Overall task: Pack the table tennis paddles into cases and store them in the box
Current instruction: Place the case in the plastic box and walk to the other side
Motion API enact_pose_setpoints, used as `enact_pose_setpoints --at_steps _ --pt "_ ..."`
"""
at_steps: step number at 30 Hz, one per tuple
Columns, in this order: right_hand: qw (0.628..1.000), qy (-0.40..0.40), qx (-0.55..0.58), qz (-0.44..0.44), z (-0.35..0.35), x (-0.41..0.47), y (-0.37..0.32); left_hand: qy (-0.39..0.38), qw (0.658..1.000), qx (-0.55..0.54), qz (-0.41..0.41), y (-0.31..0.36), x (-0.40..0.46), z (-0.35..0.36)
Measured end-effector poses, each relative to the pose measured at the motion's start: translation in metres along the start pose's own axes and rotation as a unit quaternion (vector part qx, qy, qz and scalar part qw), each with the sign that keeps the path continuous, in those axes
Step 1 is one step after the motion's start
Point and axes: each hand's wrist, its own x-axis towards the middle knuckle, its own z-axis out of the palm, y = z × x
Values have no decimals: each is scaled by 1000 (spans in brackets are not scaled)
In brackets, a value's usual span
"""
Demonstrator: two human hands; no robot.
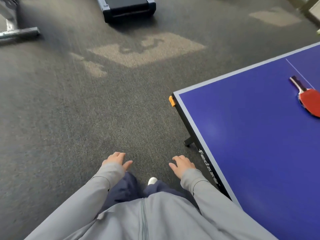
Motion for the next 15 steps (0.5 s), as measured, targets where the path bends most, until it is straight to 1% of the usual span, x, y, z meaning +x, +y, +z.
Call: enact_pose_setpoints --at_steps 4,8,11,15 --pt "1000 -9 -15 14 -34 41 -30 -15 1000 19 16 -4 56 -42" --pt "998 -19 -18 53 -68 83 -70 -46 996 58 56 -20 118 -92" --pt "997 -18 -1 80 -96 111 -110 -45 993 83 76 -36 163 -143" --pt "997 -8 13 79 -135 148 -167 -45 988 110 97 -50 210 -210"
